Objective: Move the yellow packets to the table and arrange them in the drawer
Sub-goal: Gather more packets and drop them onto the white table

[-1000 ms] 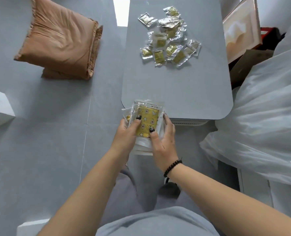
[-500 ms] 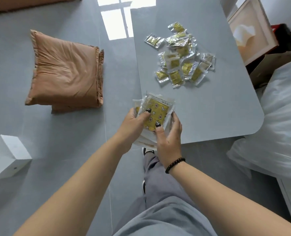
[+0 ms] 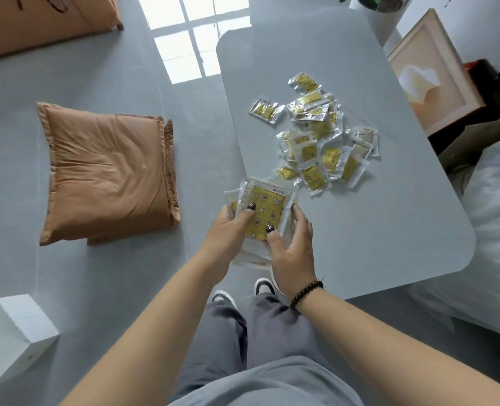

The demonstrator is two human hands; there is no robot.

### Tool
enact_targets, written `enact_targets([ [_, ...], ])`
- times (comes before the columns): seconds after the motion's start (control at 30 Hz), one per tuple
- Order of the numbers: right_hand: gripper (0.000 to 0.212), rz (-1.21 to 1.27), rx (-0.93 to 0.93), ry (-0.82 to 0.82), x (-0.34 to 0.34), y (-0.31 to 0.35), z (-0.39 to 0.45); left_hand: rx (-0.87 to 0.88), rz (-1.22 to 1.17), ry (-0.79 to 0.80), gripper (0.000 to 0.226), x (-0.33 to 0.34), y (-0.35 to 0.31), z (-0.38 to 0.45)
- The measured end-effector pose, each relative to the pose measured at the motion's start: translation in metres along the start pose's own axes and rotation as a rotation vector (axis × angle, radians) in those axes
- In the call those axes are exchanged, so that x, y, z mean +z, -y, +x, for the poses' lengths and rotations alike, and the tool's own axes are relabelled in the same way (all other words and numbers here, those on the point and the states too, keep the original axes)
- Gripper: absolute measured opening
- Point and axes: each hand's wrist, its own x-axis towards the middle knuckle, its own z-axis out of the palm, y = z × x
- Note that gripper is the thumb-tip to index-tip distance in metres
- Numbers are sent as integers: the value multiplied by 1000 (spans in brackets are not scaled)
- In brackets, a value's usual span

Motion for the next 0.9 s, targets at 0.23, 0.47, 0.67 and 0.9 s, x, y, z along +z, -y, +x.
enact_targets([
  [0.23, 57, 20, 81, -169, 48, 33, 53, -41, 94, 115, 12, -35, -44, 66],
  [0.47, 53, 268, 224, -421, 86, 71, 111, 6, 262, 300, 31, -46, -107, 129],
  [0.67, 56, 545, 367, -672, 75, 82, 178, 60, 395, 335, 5, -12, -152, 183],
  [0.9, 45, 633, 362, -719, 41, 67, 267, 5, 464, 343, 8, 32, -185, 270],
])
